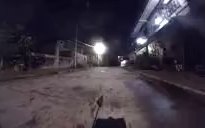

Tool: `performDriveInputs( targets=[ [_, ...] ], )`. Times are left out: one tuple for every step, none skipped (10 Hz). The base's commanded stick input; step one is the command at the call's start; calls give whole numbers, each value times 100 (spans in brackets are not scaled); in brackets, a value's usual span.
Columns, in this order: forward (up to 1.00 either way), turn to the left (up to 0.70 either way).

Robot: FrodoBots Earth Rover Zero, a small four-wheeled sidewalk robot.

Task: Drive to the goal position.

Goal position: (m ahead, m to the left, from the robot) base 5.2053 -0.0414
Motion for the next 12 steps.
performDriveInputs(
  targets=[
    [0,0],
    [0,0],
    [0,0],
    [0,0],
    [6,0],
    [31,0],
    [47,0],
    [50,0],
    [50,0],
    [50,0],
    [50,0],
    [50,0]
  ],
)
